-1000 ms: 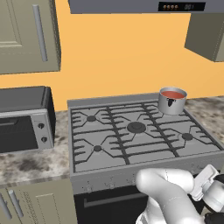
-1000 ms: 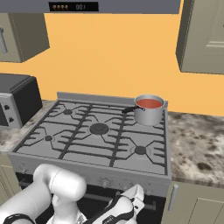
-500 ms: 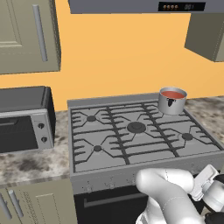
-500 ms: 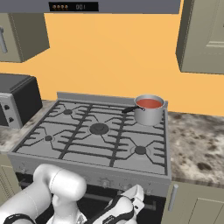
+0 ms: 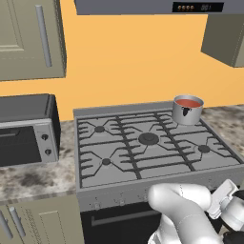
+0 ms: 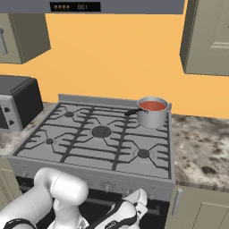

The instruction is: Wait until the marinara sauce is simmered to a deep red color and then turn off the stove.

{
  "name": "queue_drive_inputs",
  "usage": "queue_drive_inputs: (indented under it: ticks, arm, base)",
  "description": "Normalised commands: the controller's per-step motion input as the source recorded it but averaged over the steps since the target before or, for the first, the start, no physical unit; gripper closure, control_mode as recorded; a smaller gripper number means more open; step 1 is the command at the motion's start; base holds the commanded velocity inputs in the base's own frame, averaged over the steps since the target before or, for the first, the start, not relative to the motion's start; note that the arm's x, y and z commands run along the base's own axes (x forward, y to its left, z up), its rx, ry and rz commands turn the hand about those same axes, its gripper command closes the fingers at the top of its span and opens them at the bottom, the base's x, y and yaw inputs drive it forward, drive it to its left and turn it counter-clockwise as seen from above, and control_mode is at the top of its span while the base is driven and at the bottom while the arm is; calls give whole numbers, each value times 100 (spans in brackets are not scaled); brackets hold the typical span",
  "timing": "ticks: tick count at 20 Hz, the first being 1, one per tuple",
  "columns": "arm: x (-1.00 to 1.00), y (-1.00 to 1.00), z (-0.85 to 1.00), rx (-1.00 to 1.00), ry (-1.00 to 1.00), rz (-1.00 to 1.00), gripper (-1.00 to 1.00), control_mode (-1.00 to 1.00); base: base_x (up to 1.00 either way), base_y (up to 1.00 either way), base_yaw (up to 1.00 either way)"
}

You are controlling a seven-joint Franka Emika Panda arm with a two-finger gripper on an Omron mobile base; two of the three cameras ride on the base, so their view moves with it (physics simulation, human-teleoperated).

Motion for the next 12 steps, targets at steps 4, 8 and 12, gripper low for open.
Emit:
queue_drive_inputs:
  ticks: [4,8,12]
  arm:
    - [0,0,-12,8,1,-10,100,-100]
    - [0,0,-24,16,3,-24,100,-100]
    - [0,-1,-33,20,7,-30,100,-100]
  base:
    - [0,0,0]
    - [0,0,0]
    - [0,0,0]
